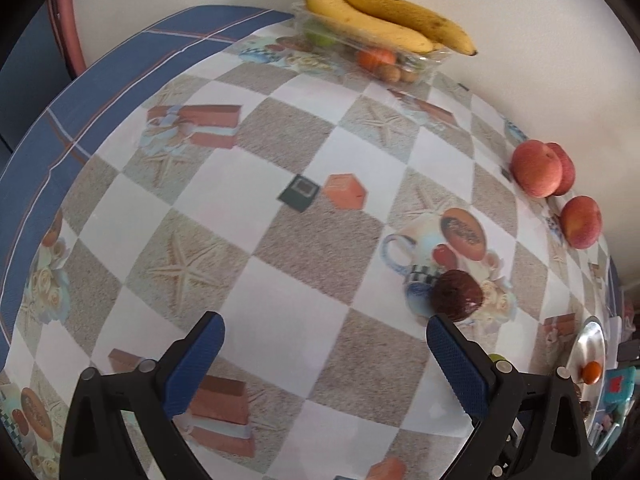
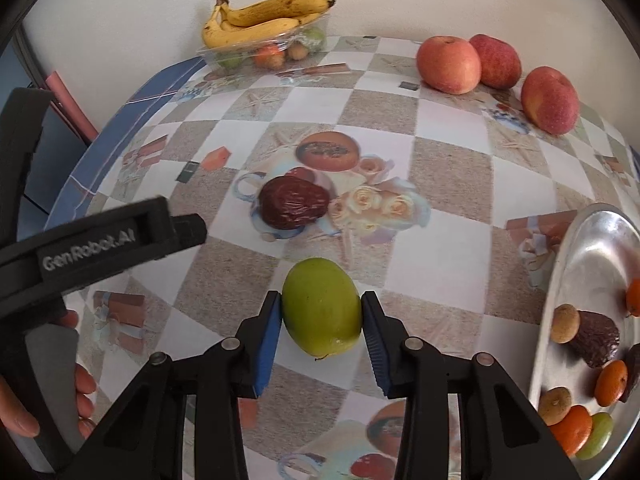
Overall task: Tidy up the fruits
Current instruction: 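Grasp the green pear with the right tool while the left tool grasps the dark red date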
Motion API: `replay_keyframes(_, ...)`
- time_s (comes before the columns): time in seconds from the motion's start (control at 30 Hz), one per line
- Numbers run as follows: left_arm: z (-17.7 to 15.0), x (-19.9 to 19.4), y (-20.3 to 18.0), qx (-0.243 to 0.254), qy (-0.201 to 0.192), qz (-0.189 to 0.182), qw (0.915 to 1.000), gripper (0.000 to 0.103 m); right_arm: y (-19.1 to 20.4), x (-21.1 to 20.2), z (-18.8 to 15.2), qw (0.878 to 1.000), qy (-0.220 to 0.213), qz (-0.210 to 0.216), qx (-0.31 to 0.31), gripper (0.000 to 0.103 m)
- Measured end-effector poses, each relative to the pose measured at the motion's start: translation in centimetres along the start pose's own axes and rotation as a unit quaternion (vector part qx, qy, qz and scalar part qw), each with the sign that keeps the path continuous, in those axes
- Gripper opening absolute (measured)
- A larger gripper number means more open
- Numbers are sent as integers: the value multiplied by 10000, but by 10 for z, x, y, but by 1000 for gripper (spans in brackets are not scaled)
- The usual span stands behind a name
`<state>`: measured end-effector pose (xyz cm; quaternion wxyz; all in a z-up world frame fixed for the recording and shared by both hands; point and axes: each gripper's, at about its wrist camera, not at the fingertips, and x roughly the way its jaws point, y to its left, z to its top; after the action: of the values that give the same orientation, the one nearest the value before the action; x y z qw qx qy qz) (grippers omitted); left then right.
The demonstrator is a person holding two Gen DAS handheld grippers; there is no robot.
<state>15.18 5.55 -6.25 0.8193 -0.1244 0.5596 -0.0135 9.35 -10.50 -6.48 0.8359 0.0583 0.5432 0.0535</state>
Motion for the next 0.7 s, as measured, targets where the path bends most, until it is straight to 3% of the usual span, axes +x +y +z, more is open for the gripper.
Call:
replay_keyframes(0.07,1,1,-10,90,-36,-152,9998,100,-7,-1,0,10000,-12,-56,41,42)
replay_keyframes(0.17,3,3,-24,239,-18,-409,9989,85,-19,-4,-1,9998,-50,-174,118,42)
replay_keyframes(0.23,2,4,-34,303,14,-550,9980,81,-28,-6,-1,9996,-62,-181,208,42)
replay_keyframes(0.57,8,18,-60,439,4,-992,9941,36,-49,-10,-3,9991,-97,-196,365,42)
replay_keyframes(0.7,6,16,-59,442,26,-1096,9930,36,-49,-9,-2,9992,-98,-187,349,42)
